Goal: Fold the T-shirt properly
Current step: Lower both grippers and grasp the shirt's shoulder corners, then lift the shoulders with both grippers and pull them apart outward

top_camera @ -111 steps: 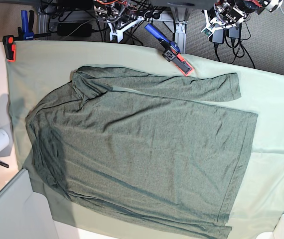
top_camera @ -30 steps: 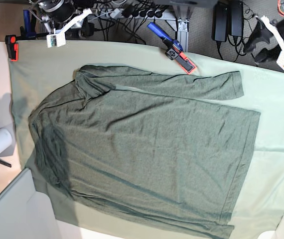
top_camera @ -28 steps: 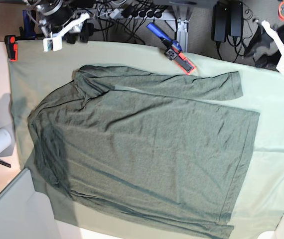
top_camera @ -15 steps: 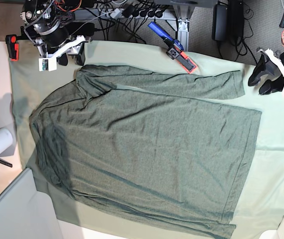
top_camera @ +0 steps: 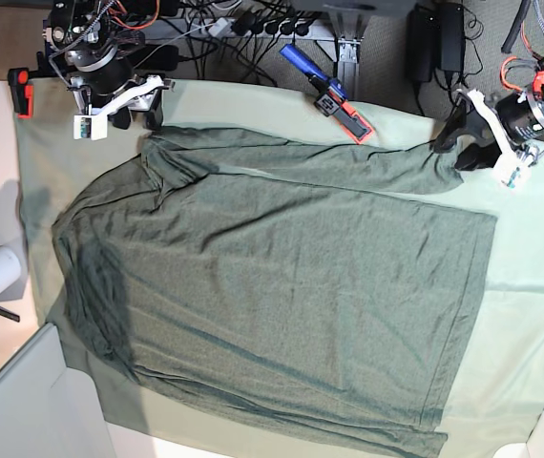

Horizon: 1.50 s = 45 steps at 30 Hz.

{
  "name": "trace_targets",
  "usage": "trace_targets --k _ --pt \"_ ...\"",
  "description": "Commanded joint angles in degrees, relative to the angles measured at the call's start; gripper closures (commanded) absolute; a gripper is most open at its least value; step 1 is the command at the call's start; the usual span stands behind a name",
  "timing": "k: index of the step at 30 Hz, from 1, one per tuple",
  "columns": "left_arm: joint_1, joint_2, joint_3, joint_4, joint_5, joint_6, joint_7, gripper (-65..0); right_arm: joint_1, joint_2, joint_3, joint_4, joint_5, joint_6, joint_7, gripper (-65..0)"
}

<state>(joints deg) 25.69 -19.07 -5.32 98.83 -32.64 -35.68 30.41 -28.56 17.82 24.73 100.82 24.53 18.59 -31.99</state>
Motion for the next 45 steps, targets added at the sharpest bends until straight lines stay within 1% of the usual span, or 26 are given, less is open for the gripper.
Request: trace_targets --k 1,6,11,12,13,15,16,19,22,27,30,31,32,36,37,38,42,45 --pt "0.0 -0.5 -0.3 0.5 -0.5 0.6 -1.0 -33.6 0.3 0.9 0.5 0.8 0.3 -0.3 1.1 -33.0" --pt "0.0 -0.4 -0.3 -2.0 -0.3 0.9 -1.9 -33.6 1.0 0.7 0.5 0.8 0.3 -0.4 1.3 -33.0" --pt "0.0 -0.4 -0.1 -2.1 -0.3 0.9 -1.9 -33.4 3.0 -0.2 0.5 0.8 0.3 -0.4 1.3 -33.0" --pt "0.0 -0.5 0.2 -2.1 -0.2 0.9 -1.8 -32.1 3.3 -0.5 0.5 0.8 0.3 -0.4 1.4 -33.0" --pt "0.0 -0.4 0.4 -2.1 -0.1 0.9 -1.9 -29.1 3.7 -0.9 0.5 0.8 0.4 -0.4 1.4 -33.0" --pt "0.0 -0.4 1.0 -2.1 0.7 0.9 -1.9 -18.0 4.5 -1.9 0.5 0.8 0.3 -0.4 1.4 -33.0" --pt "0.0 -0.4 1.1 -2.1 0.8 0.9 -1.9 -13.9 4.8 -2.5 0.5 0.8 0.4 -0.4 1.3 -33.0" --pt "0.0 -0.4 1.2 -2.1 2.2 0.9 -1.9 -8.2 5.2 -3.8 0.5 0.5 0.3 -0.4 1.4 -33.0" --pt "0.0 -0.5 1.2 -2.1 4.0 0.9 -1.9 -0.3 5.2 -4.7 0.5 0.3 0.4 -0.4 1.5 -33.0" --pt "0.0 -0.5 1.2 -2.1 4.9 -2.4 -1.9 0.0 5.4 -6.1 0.4 0.2 0.3 -0.4 2.4 -32.9" --pt "0.0 -0.5 1.2 -2.1 4.9 -3.2 -1.9 0.0 5.4 -6.8 0.4 0.2 -0.2 -0.4 2.7 -32.9" --pt "0.0 -0.5 1.2 -2.1 4.9 -3.2 -1.9 0.0 5.4 -6.8 0.4 0.1 -0.3 -0.4 3.0 -32.0" --pt "0.0 -0.5 1.2 -2.1 4.9 -3.2 -1.9 0.0 5.4 -6.8 0.4 -0.1 -0.3 -0.4 3.2 -28.8" --pt "0.0 -0.5 1.2 -2.1 4.9 -3.2 -1.9 0.0 5.7 -6.8 0.4 -1.8 -1.6 -0.4 4.0 -7.7" --pt "0.0 -0.5 1.2 -2.1 4.9 -3.2 -1.9 0.0 6.3 -6.8 0.4 -2.6 -2.1 -0.4 4.0 -3.1" --pt "0.0 -0.5 1.2 -2.1 4.9 -3.2 -1.9 0.0 6.8 -6.8 0.4 -3.4 -2.7 -0.4 4.0 0.0" --pt "0.0 -0.5 1.0 -2.0 4.9 -3.2 -1.9 0.0 8.9 -6.7 0.4 -5.1 -3.9 -0.4 3.0 0.0" --pt "0.0 -0.5 -0.9 -1.9 3.6 -3.2 -2.0 0.0 9.0 -6.7 0.4 -5.0 -3.9 -0.4 1.9 0.0"
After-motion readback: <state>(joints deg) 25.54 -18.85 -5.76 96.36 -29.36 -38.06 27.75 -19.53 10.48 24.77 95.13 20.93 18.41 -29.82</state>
